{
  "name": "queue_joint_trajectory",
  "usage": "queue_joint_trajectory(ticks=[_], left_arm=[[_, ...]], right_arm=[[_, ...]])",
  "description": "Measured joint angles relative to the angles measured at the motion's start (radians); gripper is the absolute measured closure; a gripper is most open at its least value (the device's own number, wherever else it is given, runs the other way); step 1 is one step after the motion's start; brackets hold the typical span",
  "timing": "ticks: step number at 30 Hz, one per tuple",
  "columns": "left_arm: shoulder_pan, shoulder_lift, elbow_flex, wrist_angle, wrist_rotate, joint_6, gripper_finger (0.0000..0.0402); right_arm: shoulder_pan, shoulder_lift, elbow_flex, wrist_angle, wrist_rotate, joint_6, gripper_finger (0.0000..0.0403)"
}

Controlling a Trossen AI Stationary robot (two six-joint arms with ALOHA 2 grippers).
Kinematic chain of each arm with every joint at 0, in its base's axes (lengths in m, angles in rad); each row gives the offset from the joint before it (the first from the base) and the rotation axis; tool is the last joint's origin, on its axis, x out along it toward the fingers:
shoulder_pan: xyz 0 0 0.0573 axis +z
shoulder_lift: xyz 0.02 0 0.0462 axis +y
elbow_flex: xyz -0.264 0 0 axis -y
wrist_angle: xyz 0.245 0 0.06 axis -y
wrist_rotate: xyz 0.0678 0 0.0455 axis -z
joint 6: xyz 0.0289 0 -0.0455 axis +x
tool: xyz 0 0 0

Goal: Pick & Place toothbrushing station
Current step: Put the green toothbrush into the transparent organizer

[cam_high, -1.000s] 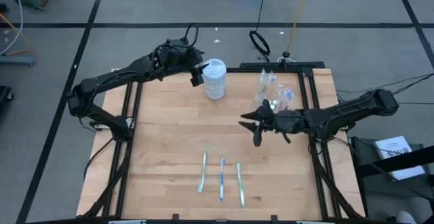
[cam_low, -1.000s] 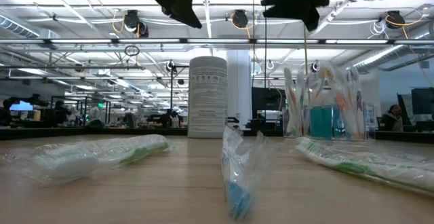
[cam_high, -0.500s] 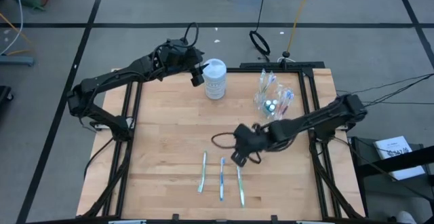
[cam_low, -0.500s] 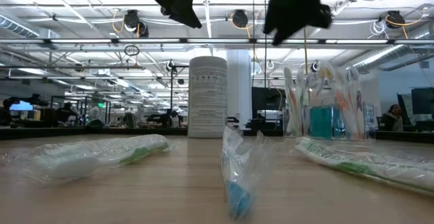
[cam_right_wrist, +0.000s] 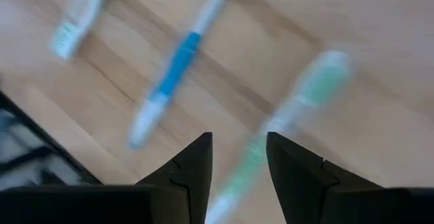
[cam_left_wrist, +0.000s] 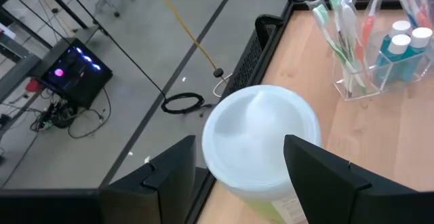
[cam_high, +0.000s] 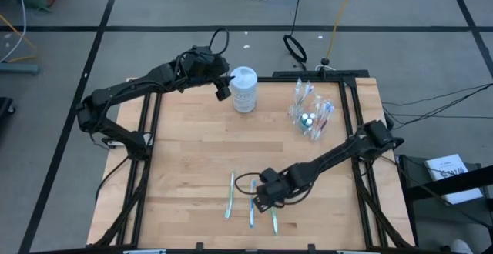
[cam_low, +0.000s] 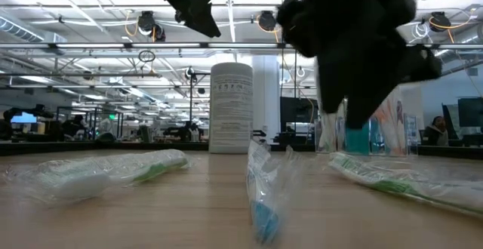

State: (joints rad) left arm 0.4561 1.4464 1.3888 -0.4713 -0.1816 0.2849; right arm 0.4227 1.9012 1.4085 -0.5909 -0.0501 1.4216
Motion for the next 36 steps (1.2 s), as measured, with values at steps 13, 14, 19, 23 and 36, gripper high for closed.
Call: queue_joint_trajectory(ticks=[13, 14, 19, 23, 36], left_arm=[[0.0, 0.0, 0.0, 0.001, 0.001, 0.034, 0.0174], [0.0, 0.0, 0.0, 0.001, 0.001, 0.038, 0.0174], [0.0, 0.0, 0.0, 0.002, 0.001, 0.053, 0.0174], [0.0, 0.0, 0.0, 0.002, 0.001, 0.052, 0.0174], [0.0, 0.0, 0.0, 0.003, 0.001, 0.052, 0.0174]], right_arm=[[0.004, 0.072, 0.001, 0.022, -0.003, 0.122, 0.0273], [0.004, 0.068, 0.0, 0.008, -0.003, 0.122, 0.0273], [0.006, 0.038, 0.002, -0.056, -0.002, 0.142, 0.0273], [0.007, 0.04, -0.001, -0.113, -0.003, 0.156, 0.0273], [0.011, 0.033, -0.118, 0.017, 0.039, 0.219, 0.0273]])
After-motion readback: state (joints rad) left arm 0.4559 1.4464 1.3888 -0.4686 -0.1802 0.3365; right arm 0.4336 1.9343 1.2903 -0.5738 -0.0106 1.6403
